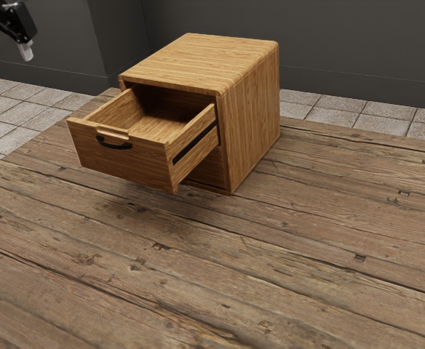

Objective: Push the drawer handle with one arm to close the drawer

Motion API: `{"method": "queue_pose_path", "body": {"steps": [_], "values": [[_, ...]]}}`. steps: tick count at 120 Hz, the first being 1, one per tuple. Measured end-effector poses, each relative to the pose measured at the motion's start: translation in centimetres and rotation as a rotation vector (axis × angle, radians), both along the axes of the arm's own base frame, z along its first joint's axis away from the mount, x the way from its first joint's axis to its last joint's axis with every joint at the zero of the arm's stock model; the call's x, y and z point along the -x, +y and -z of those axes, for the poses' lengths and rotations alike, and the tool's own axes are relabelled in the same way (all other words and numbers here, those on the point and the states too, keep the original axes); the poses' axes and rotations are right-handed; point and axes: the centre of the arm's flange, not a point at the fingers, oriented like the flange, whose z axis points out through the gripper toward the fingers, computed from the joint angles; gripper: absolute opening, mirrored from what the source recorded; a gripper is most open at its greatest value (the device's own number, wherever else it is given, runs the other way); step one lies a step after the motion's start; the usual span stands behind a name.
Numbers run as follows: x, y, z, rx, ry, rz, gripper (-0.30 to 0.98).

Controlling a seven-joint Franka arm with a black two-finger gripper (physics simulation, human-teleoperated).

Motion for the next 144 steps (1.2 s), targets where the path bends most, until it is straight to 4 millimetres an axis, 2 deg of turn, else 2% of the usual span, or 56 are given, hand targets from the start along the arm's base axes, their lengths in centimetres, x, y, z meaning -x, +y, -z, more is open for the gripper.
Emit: {"method": "queue_pose_path", "body": {"steps": [12, 30, 33, 43, 55, 65, 73, 92, 115, 130, 144], "values": [[-0.6, -1.5, 0.7, 0.001, 0.024, 0.028, 0.69], [-1.1, -6.8, 2.2, 0.009, 0.087, 0.138, 0.69], [-0.8, -6.9, 2.7, 0.025, 0.1, 0.145, 0.68], [0.7, -5.4, 5.0, 0.08, 0.157, 0.12, 0.67], [1.8, -5.8, 8.3, 0.115, 0.229, 0.116, 0.43], [2.7, -8.0, 10.5, 0.11, 0.273, 0.123, 0.23], [3.3, -8.7, 12.8, 0.094, 0.306, 0.109, 0.12], [2.5, -8.3, 17.1, 0.038, 0.331, 0.049, -0.01], [-1.2, -5.3, 22.8, -0.026, 0.315, -0.044, -0.07], [-3.5, -5.2, 23.9, -0.059, 0.24, -0.056, -0.09], [-4.7, -5.2, 23.9, -0.076, 0.174, -0.063, -0.09]]}}
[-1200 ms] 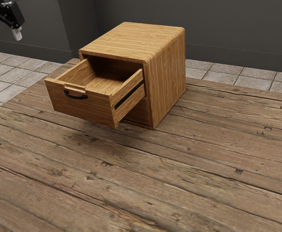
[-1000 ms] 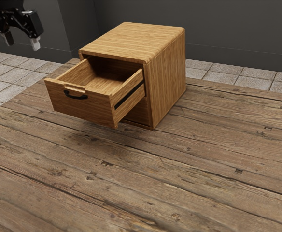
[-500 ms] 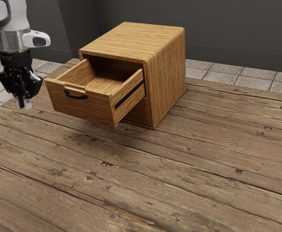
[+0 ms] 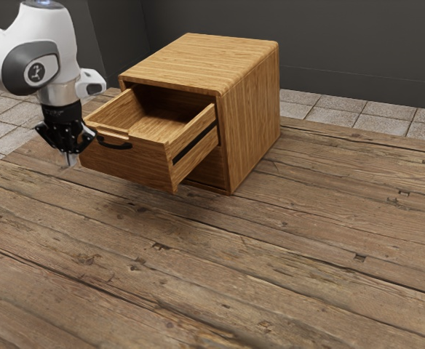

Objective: Push the drawer handle with one arm to close the drawer

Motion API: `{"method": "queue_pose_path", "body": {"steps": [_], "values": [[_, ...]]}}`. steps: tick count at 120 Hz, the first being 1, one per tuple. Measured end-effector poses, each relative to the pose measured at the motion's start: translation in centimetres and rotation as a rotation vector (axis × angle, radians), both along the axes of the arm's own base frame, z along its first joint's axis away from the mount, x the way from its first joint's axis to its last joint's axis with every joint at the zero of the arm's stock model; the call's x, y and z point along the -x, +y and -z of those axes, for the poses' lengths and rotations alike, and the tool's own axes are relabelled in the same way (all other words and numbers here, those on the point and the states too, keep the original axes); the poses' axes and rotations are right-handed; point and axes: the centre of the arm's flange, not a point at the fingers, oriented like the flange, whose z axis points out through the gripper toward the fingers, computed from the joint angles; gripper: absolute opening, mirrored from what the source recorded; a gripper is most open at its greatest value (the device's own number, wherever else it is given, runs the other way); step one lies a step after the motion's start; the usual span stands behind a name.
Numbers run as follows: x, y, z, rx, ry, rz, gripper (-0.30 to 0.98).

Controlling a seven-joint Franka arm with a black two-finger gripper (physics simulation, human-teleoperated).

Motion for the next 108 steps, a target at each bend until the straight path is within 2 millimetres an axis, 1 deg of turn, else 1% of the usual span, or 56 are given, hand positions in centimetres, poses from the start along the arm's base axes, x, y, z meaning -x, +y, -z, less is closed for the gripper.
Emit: {"method": "queue_pose_path", "body": {"steps": [19, 25, 48, 63, 84, 108], "values": [[-1.7, -0.7, 0.2, -0.014, -0.067, 0.006, -0.1], [-1.9, -0.9, 0.1, -0.014, -0.082, 0.008, -0.1], [-2.6, -2.9, -0.3, -0.015, -0.12, 0.034, -0.1], [-3.9, -3.0, -0.5, -0.027, -0.135, 0.035, -0.1], [-5.0, -3.2, 0.5, -0.037, -0.139, 0.043, -0.1], [-6.3, -2.8, 1.9, -0.057, -0.159, 0.056, -0.1]]}}
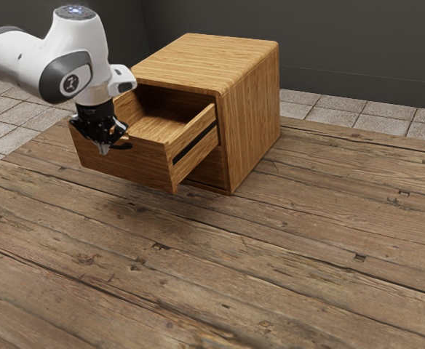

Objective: Push the drawer handle with one arm to close the drawer

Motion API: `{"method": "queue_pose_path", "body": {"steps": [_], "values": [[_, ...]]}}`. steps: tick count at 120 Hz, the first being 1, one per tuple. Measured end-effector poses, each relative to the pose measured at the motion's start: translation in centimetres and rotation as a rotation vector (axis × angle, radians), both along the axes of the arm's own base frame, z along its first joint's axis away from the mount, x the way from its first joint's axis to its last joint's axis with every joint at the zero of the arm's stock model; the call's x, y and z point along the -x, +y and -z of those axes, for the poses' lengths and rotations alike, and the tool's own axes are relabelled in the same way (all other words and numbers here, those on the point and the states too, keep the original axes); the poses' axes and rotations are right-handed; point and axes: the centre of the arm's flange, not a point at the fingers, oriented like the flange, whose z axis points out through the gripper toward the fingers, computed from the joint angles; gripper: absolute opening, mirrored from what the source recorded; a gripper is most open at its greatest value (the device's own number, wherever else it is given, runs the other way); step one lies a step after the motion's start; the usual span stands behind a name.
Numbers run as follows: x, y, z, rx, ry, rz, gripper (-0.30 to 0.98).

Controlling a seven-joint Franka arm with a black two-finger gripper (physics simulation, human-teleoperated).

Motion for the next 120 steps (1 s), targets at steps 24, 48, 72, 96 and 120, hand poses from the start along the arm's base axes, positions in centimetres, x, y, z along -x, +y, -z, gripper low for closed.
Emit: {"method": "queue_pose_path", "body": {"steps": [24, 48, 72, 96, 120], "values": [[-1.0, 0.2, 0.4, -0.015, -0.043, 0.021, -0.1], [-2.3, 0.3, 0.8, -0.034, -0.085, 0.04, -0.1], [-4.3, -0.1, 0.8, -0.047, -0.133, 0.063, -0.1], [-6.1, -1.6, 1.6, -0.057, -0.16, 0.098, -0.1], [-8.9, -1.9, 1.3, -0.08, -0.215, 0.121, -0.1]]}}
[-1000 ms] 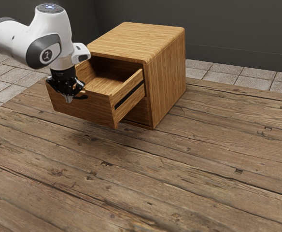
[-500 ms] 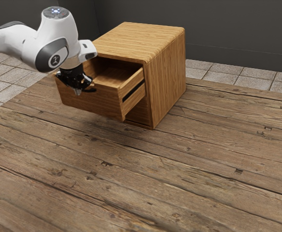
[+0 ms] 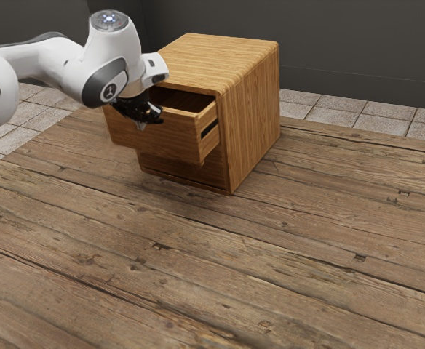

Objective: Push the drawer handle with one arm to close the drawer

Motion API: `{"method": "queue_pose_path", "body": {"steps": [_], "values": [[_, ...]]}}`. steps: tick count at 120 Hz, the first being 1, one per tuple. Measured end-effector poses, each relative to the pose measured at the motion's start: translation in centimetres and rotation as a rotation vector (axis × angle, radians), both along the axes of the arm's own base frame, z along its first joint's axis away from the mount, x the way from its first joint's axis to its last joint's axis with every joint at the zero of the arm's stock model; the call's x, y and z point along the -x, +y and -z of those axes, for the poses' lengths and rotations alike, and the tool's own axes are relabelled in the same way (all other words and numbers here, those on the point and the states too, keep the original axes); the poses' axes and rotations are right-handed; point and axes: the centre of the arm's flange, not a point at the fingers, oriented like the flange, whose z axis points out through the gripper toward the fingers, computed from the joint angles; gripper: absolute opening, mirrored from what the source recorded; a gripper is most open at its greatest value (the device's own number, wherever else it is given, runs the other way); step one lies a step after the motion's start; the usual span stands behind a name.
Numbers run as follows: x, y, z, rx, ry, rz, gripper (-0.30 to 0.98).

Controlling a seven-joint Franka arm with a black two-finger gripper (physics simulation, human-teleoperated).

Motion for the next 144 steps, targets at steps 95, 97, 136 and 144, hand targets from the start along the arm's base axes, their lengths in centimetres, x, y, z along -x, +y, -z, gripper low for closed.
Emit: {"method": "queue_pose_path", "body": {"steps": [95, 97, 136, 144], "values": [[-8.2, 0.9, 1.3, -0.027, -0.112, 0.076, -0.1], [-8.3, 0.8, 1.3, -0.028, -0.113, 0.078, -0.1], [-5.9, 1.2, -0.1, -0.014, -0.087, 0.087, -0.1], [-3.4, 0.4, -2.5, -0.007, -0.079, 0.094, -0.1]]}}
